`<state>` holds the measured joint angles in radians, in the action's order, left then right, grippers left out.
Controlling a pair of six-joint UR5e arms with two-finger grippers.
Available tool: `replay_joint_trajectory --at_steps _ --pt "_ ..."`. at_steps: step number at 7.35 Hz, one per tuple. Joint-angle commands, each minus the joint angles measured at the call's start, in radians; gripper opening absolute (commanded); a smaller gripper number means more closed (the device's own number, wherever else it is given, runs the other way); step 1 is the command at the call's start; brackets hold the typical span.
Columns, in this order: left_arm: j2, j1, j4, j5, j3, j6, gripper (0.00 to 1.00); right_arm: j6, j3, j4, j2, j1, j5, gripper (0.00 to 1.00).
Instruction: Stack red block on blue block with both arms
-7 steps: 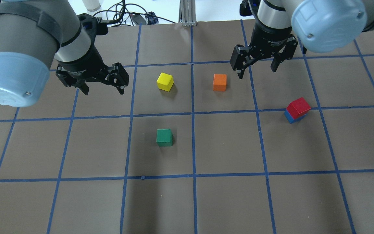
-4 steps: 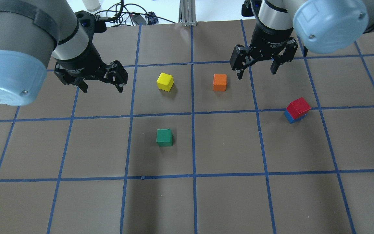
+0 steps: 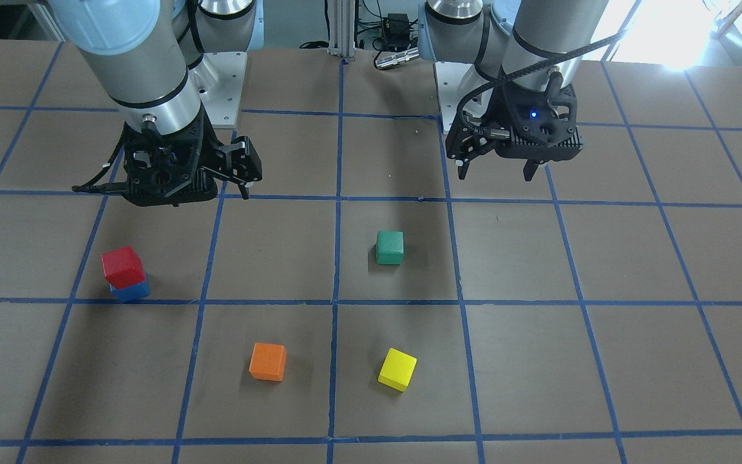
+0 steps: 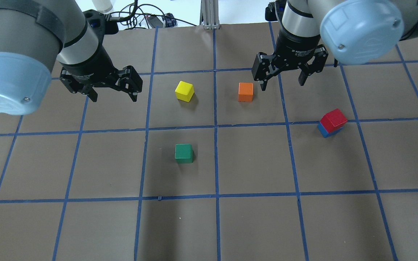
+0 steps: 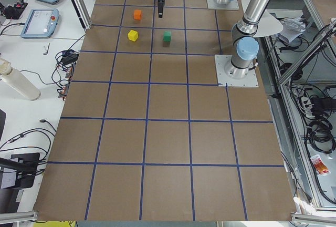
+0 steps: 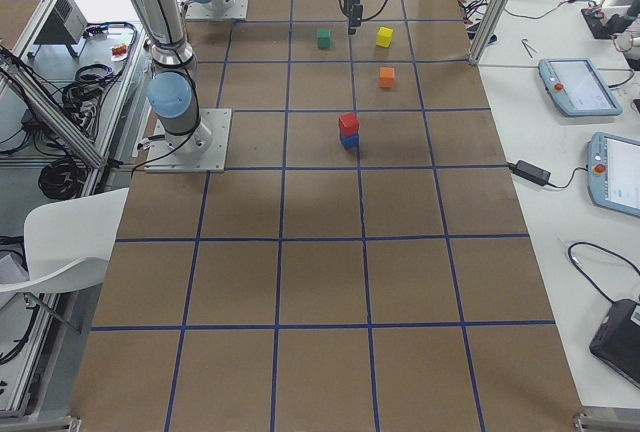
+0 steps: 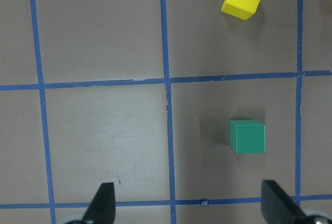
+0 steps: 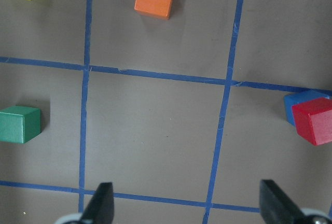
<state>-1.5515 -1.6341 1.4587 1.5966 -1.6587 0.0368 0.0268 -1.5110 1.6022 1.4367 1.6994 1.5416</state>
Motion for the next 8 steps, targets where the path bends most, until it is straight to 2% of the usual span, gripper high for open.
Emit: replay_joint_trajectory --at_steps 1,8 --pt "-0.002 -0.003 0.002 -0.003 -0.001 0.005 1.00 0.018 0.000 0.001 -0.001 0.000 0.000 1.00" --pt "0.005 -0.003 0.005 -0.003 0.004 0.005 1.00 0.021 -0.009 -0.002 0.001 0.002 0.014 1.00"
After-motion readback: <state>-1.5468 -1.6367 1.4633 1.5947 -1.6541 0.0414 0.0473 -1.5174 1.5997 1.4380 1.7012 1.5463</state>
